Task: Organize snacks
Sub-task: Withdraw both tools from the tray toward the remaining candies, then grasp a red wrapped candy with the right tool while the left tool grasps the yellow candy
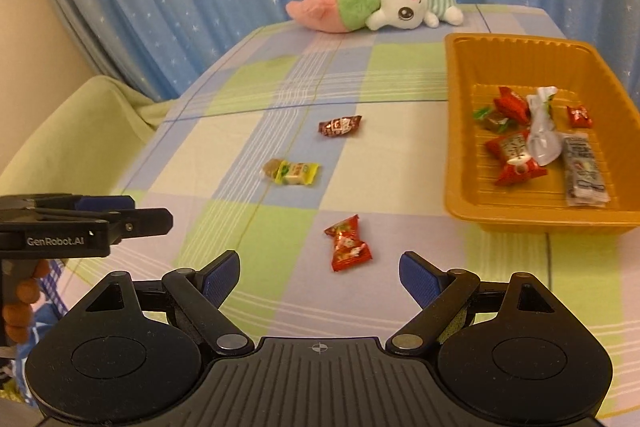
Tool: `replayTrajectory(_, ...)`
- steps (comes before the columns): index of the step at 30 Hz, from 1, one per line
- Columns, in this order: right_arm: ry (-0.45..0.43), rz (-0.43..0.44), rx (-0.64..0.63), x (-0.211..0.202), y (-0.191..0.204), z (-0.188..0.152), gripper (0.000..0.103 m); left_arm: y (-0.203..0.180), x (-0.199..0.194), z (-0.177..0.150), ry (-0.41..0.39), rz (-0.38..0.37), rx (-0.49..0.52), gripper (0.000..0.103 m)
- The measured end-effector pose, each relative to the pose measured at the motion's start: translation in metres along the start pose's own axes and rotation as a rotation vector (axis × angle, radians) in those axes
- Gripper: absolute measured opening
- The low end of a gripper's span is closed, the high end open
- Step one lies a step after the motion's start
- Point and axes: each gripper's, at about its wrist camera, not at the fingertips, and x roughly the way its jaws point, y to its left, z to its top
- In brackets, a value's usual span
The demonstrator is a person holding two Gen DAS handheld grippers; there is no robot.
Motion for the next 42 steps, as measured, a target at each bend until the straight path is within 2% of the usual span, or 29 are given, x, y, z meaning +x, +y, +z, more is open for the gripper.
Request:
replayTrajectory(1, -0.001, -0.007, -0.006, 0.004, 0.002, 0.0, 0.086, 0.003, 0.002, 0.0, 0.003, -0.002, 0.003, 0.069)
replayTrajectory(4, 0.003, -0.029, -0.027, 0.017, 0.009, -0.002, 0.07, 0.011, 0.008, 0.001, 0.015, -0.011, 0.012, 0.069)
replayTrajectory(11, -0.007, -0.101, -0.063, 0.042, 0.014, 0.0, 0.051, 0.022, 0.026, 0.005, 0.037, -0.035, 0.053, 0.068)
replayTrajectory(18, 0.008, -0.161, -0.112, 0.063, 0.014, 0.005, 0.042, 0.028, 0.043, 0.01, 0.051, -0.053, 0.081, 0.068)
replayTrajectory(24, 0.042, -0.189, -0.153, 0.078, 0.014, 0.005, 0.039, 0.028, 0.053, 0.013, 0.06, -0.064, 0.105, 0.068)
replayTrajectory(35, 0.072, -0.209, -0.169, 0.092, 0.013, 0.007, 0.035, 0.023, 0.067, 0.015, 0.072, -0.074, 0.151, 0.067)
replayTrajectory(39, 0.081, -0.208, -0.167, 0.094, 0.012, 0.008, 0.024, 0.021, 0.073, 0.017, 0.075, -0.079, 0.169, 0.067)
replayTrajectory(42, 0.082, -0.207, -0.162, 0.094, 0.011, 0.009, 0.024, 0.018, 0.077, 0.02, 0.077, -0.084, 0.183, 0.065)
